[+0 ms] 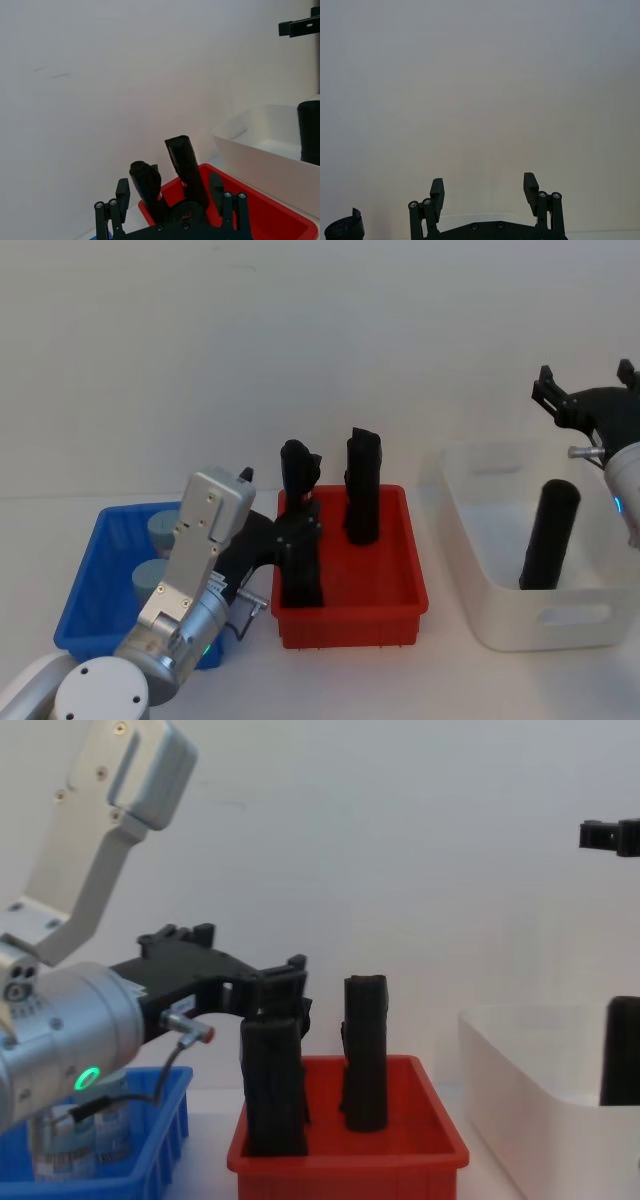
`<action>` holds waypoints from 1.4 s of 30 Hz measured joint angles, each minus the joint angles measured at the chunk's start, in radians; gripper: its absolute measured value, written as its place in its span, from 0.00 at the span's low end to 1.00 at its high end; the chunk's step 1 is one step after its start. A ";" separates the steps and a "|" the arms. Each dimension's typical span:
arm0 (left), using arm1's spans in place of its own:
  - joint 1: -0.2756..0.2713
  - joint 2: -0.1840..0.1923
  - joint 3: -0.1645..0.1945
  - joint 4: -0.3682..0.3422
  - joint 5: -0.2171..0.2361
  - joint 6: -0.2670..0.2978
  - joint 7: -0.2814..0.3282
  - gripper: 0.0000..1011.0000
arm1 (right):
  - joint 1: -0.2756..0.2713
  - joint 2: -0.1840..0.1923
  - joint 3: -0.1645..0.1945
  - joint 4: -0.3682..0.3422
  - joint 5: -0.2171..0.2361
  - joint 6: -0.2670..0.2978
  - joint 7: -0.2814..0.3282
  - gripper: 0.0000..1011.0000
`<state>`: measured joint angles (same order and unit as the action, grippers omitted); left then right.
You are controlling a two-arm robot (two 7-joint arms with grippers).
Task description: Pick the cotton swabs from the blue box and place them into the white box.
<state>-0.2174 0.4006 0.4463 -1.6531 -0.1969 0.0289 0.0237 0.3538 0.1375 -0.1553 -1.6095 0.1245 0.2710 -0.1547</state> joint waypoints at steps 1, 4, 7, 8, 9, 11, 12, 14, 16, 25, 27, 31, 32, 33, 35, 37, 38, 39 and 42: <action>0.003 0.003 -0.001 -0.004 0.000 0.002 0.006 0.99 | 0.000 0.000 0.000 0.000 0.000 0.000 0.000 0.99; 0.020 0.017 -0.007 -0.024 -0.001 0.013 0.034 0.99 | 0.000 0.000 0.000 0.000 0.000 0.000 0.000 0.99; 0.036 0.030 -0.012 -0.041 -0.003 0.020 0.058 0.99 | 0.001 0.000 0.000 0.001 0.000 0.001 0.001 0.99; 0.046 0.038 -0.016 -0.052 -0.007 0.027 0.079 0.99 | 0.001 0.000 0.000 0.001 0.000 0.001 0.001 0.99; 0.054 0.044 -0.018 -0.060 -0.009 0.030 0.087 0.99 | 0.001 0.000 0.000 0.001 0.000 0.001 0.001 0.99; 0.074 0.061 -0.024 -0.077 -0.019 0.039 0.118 0.99 | 0.001 0.000 0.000 0.001 0.000 0.001 0.001 0.99; 0.080 0.066 -0.027 -0.085 -0.023 0.042 0.128 0.99 | 0.001 0.000 0.000 0.001 0.000 0.001 0.001 0.99; 0.100 0.082 -0.033 -0.103 -0.035 0.052 0.157 0.99 | 0.001 0.000 0.000 0.002 0.000 0.001 0.001 0.99; 0.122 0.098 -0.040 -0.120 -0.049 0.063 0.187 0.99 | 0.001 0.000 0.000 0.002 0.000 0.001 0.001 0.99; 0.201 0.159 -0.069 -0.169 -0.118 0.109 0.279 0.99 | 0.001 0.000 0.000 0.002 0.000 0.001 0.001 0.99; 0.218 0.174 -0.077 -0.175 -0.136 0.117 0.294 0.99 | 0.001 0.000 0.000 0.002 0.000 0.001 0.001 0.99; 0.243 0.194 -0.087 -0.184 -0.162 0.129 0.317 0.99 | 0.001 0.000 0.000 0.002 0.000 0.001 0.001 0.99; 0.246 0.196 -0.088 -0.185 -0.165 0.130 0.320 0.99 | 0.001 0.000 0.000 0.002 0.000 0.001 0.001 0.99; 0.249 0.198 -0.090 -0.186 -0.167 0.131 0.322 0.99 | 0.001 0.000 0.000 0.002 0.000 0.001 0.001 0.99; 0.258 0.205 -0.094 -0.189 -0.176 0.135 0.328 0.99 | 0.001 0.000 0.000 0.002 0.000 0.001 0.001 0.99; 0.261 0.207 -0.096 -0.190 -0.179 0.138 0.331 0.99 | 0.001 0.000 0.000 0.002 0.000 0.001 0.001 0.99; 0.262 0.207 -0.097 -0.191 -0.180 0.139 0.331 0.99 | 0.001 0.000 0.000 0.002 0.000 0.001 0.001 0.99; 0.263 0.207 -0.098 -0.191 -0.180 0.141 0.331 0.99 | 0.001 0.000 0.000 0.002 0.000 0.001 0.001 0.99; 0.260 0.204 -0.099 -0.188 -0.172 0.141 0.322 0.99 | 0.001 0.000 0.000 0.002 0.000 0.001 0.001 0.99</action>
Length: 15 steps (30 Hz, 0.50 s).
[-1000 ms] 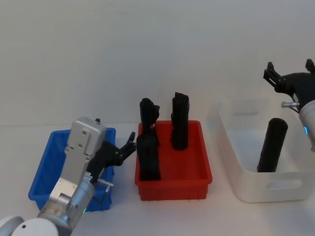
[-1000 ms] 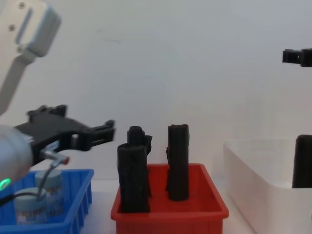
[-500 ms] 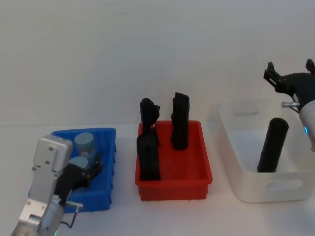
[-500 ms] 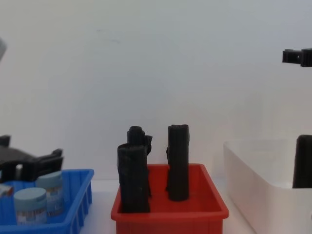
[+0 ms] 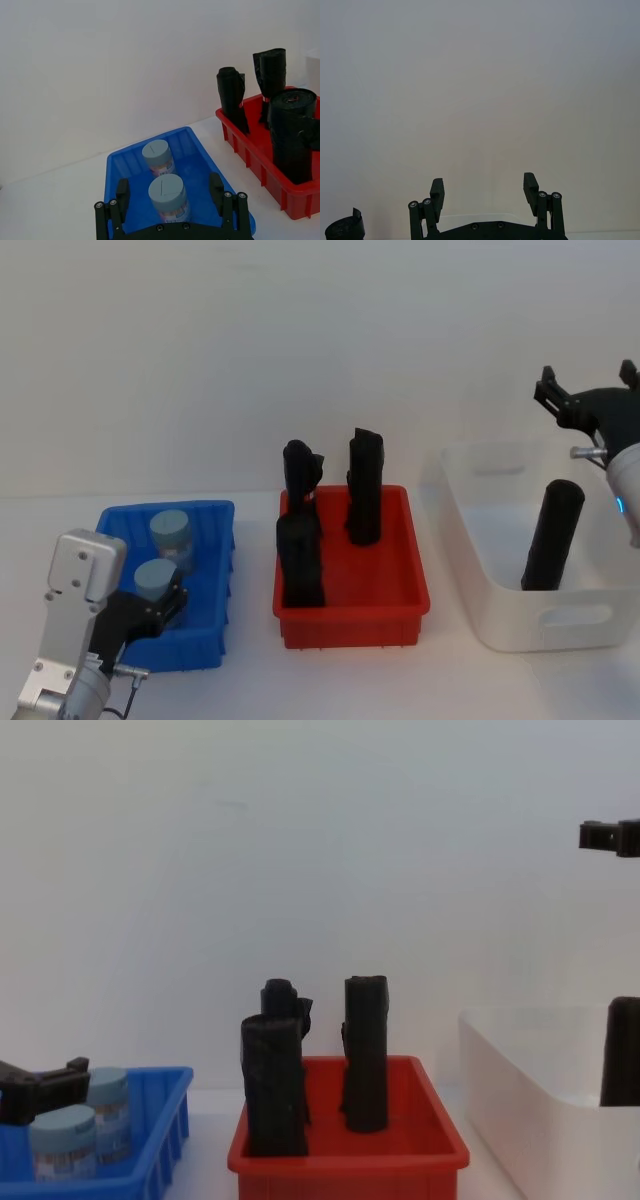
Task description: Pick the cotton swabs from the blue box and place them into the white box.
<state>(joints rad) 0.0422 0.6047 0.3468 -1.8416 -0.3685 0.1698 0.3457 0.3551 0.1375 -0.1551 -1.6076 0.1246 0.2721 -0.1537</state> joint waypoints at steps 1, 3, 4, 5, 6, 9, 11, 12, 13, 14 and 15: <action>-0.002 -0.001 0.000 0.002 0.005 0.000 -0.007 0.99 | 0.000 0.000 0.000 0.000 0.000 0.000 0.000 0.99; -0.014 -0.007 -0.002 0.012 0.017 0.004 -0.027 0.99 | 0.000 0.000 0.000 0.000 0.000 0.000 0.000 0.99; -0.018 -0.009 -0.002 0.015 0.021 0.005 -0.034 0.99 | 0.000 0.000 0.000 0.000 0.000 0.000 0.000 0.99; -0.023 -0.011 -0.003 0.018 0.026 0.008 -0.042 0.99 | 0.000 0.000 0.000 0.000 0.000 0.000 0.000 0.99; -0.027 -0.013 -0.003 0.024 0.031 0.012 -0.054 0.99 | 0.000 0.000 0.000 0.000 0.000 0.000 0.000 0.99; -0.058 -0.026 -0.007 0.051 0.051 0.031 -0.103 0.99 | 0.000 0.000 0.000 0.000 0.000 0.000 0.000 0.99; -0.071 -0.032 -0.008 0.064 0.059 0.043 -0.130 0.99 | 0.000 0.000 0.000 0.000 0.000 0.000 0.000 0.99; -0.077 -0.035 -0.008 0.070 0.062 0.048 -0.141 0.99 | 0.000 0.000 0.000 0.000 0.000 0.000 0.000 0.99; -0.093 -0.042 -0.010 0.088 0.069 0.060 -0.165 0.99 | 0.000 0.000 0.000 0.000 0.000 0.000 0.000 0.99; -0.103 -0.046 -0.010 0.096 0.072 0.064 -0.180 0.99 | 0.000 0.000 0.000 0.000 0.000 0.000 0.000 0.99; -0.108 -0.048 -0.011 0.103 0.075 0.069 -0.192 0.99 | 0.000 0.000 0.000 0.000 0.000 0.000 0.000 0.99</action>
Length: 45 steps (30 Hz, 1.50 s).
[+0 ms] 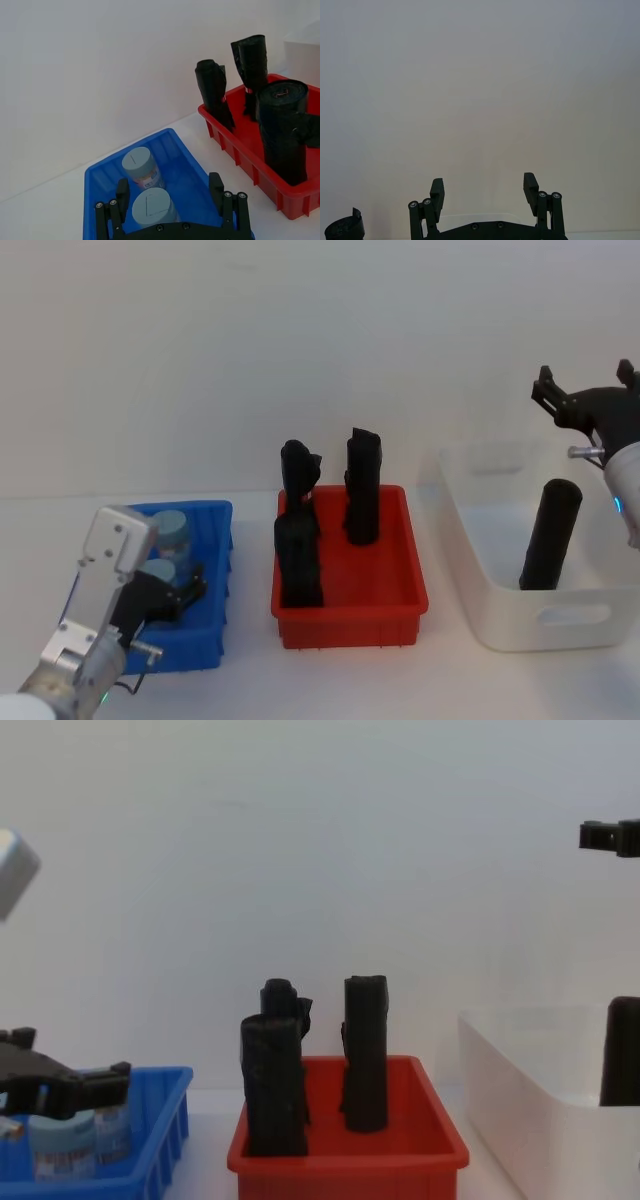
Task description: Pick the cotton swabs from the blue box and place them into the white box.
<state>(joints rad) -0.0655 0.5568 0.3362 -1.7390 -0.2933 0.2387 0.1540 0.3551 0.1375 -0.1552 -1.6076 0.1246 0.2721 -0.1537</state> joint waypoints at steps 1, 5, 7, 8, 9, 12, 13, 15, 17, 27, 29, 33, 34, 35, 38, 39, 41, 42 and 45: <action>-0.009 -0.004 -0.001 0.010 0.003 0.005 -0.011 0.99 | 0.000 0.000 0.000 0.000 0.000 0.000 0.000 0.99; -0.048 -0.024 -0.002 0.056 0.018 0.035 -0.067 0.99 | 0.000 0.000 0.000 0.000 0.000 0.000 0.000 0.99; -0.063 -0.033 -0.003 0.075 0.024 0.046 -0.086 0.99 | 0.000 0.000 0.000 0.000 0.000 0.000 0.000 0.99; -0.068 -0.036 -0.003 0.081 0.028 0.051 -0.090 0.99 | 0.000 0.000 0.000 0.000 0.000 0.000 0.000 0.99; -0.073 -0.039 -0.003 0.087 0.029 0.054 -0.094 0.99 | 0.000 0.000 0.000 0.000 0.000 0.000 0.000 0.99; -0.090 -0.050 -0.004 0.110 0.043 0.070 -0.105 0.99 | 0.000 0.000 0.000 0.000 0.000 0.000 0.000 0.99; -0.094 -0.053 -0.004 0.115 0.046 0.072 -0.107 0.99 | 0.000 0.000 0.000 0.000 0.000 0.000 0.000 0.99; -0.105 -0.061 -0.004 0.130 0.055 0.080 -0.109 0.99 | 0.000 0.000 0.000 0.000 0.000 0.000 0.000 0.99; -0.114 -0.068 -0.003 0.143 0.065 0.086 -0.110 0.99 | 0.000 0.000 0.000 0.000 0.000 0.000 0.000 0.99; -0.143 -0.097 0.000 0.190 0.100 0.096 -0.109 0.99 | 0.000 0.000 0.000 0.000 0.000 0.000 0.000 0.99; -0.146 -0.100 0.001 0.195 0.103 0.096 -0.108 0.99 | 0.000 0.000 0.000 0.000 0.000 0.000 0.000 0.99; -0.152 -0.106 0.002 0.204 0.110 0.098 -0.106 0.99 | 0.000 0.000 0.000 0.000 0.000 0.000 0.000 0.99; -0.154 -0.108 0.002 0.208 0.112 0.098 -0.106 0.99 | 0.000 0.000 0.000 0.000 0.000 0.000 0.000 0.99; -0.154 -0.108 0.002 0.208 0.113 0.098 -0.106 0.99 | 0.000 0.000 0.000 0.000 0.000 0.000 0.000 0.99; -0.155 -0.109 0.002 0.210 0.114 0.098 -0.106 0.99 | 0.000 0.000 0.000 0.000 0.000 0.000 0.000 0.99; -0.154 -0.109 0.001 0.210 0.114 0.097 -0.105 0.99 | 0.000 0.000 0.000 0.000 0.000 0.000 0.000 0.99; -0.151 -0.107 -0.001 0.208 0.112 0.095 -0.105 0.99 | 0.000 0.000 0.000 0.000 0.000 0.000 0.000 0.99; -0.150 -0.106 -0.002 0.207 0.110 0.093 -0.104 0.99 | 0.000 0.000 0.000 0.000 0.000 0.000 0.000 0.99; -0.144 -0.100 -0.010 0.202 0.100 0.085 -0.100 0.99 | 0.000 0.000 0.000 0.000 0.000 0.000 0.000 0.99</action>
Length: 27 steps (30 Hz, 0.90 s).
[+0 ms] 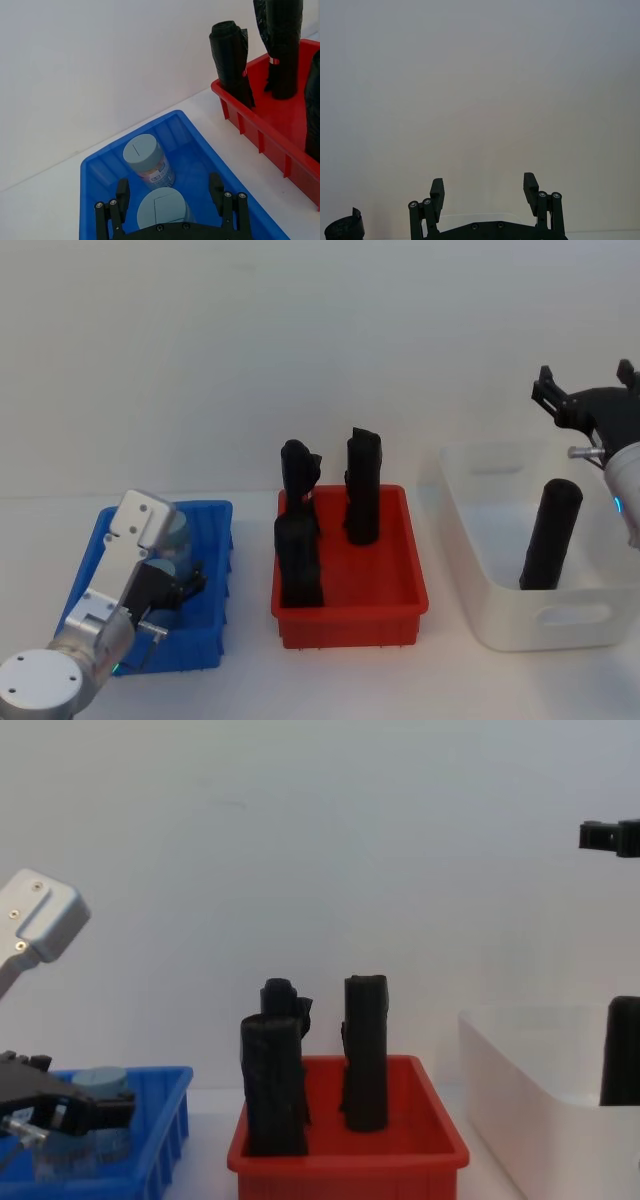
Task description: Pick the cotton swabs from the blue box and place them into the white box.
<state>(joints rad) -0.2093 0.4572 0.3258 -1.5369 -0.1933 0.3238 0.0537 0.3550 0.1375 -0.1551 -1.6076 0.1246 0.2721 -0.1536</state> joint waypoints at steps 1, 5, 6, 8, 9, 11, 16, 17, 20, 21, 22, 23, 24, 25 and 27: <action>0.000 0.000 0.000 0.000 0.000 0.000 0.000 0.99 | 0.000 0.000 0.000 0.000 0.000 0.000 0.000 0.99; 0.005 0.005 -0.011 -0.004 -0.024 -0.006 0.002 0.99 | 0.000 0.000 0.000 0.000 0.000 0.000 0.000 0.99; 0.005 0.006 -0.012 -0.004 -0.030 -0.006 0.002 0.99 | 0.000 0.000 0.000 0.000 0.000 0.000 0.000 0.99; 0.006 0.007 -0.018 -0.004 -0.044 -0.006 0.002 0.99 | 0.000 0.000 0.000 0.000 0.000 0.000 0.000 0.99; 0.006 0.007 -0.020 -0.004 -0.048 -0.006 0.002 0.99 | 0.000 0.000 0.000 0.000 0.000 0.000 0.000 0.99; 0.006 0.007 -0.024 -0.003 -0.061 -0.007 0.002 0.99 | 0.000 0.000 0.000 0.000 0.000 0.000 0.000 0.99; 0.004 0.006 -0.032 0.006 -0.085 -0.005 -0.005 0.99 | 0.000 0.000 0.000 0.000 0.000 0.000 0.000 0.99; 0.001 0.005 -0.034 0.009 -0.092 -0.003 -0.010 0.99 | 0.000 0.000 0.000 0.000 0.000 0.000 0.000 0.99; -0.002 0.003 -0.036 0.016 -0.099 0.003 -0.017 0.99 | 0.000 0.000 0.000 0.000 0.000 0.000 0.000 0.99; -0.005 0.001 -0.037 0.020 -0.102 0.007 -0.021 0.99 | 0.000 0.000 0.000 0.000 0.000 0.000 0.000 0.99; -0.006 0.001 -0.038 0.022 -0.103 0.010 -0.022 0.99 | 0.000 0.000 0.000 0.000 0.000 0.000 0.000 0.99; -0.008 0.000 -0.039 0.025 -0.106 0.015 -0.026 0.99 | 0.000 0.000 0.000 0.000 0.000 0.000 0.000 0.99; -0.009 -0.001 -0.039 0.028 -0.107 0.018 -0.029 0.99 | 0.000 0.000 0.000 0.000 0.000 0.000 0.000 0.99; -0.010 -0.001 -0.040 0.030 -0.107 0.021 -0.030 0.99 | 0.000 0.000 0.000 0.000 0.000 0.000 0.000 0.99; -0.013 -0.002 -0.042 0.036 -0.108 0.029 -0.035 0.99 | 0.000 0.000 0.000 0.000 0.000 0.000 0.000 0.99</action>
<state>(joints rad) -0.2223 0.4554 0.2838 -1.5005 -0.3012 0.3525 0.0184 0.3550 0.1375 -0.1551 -1.6077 0.1245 0.2721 -0.1536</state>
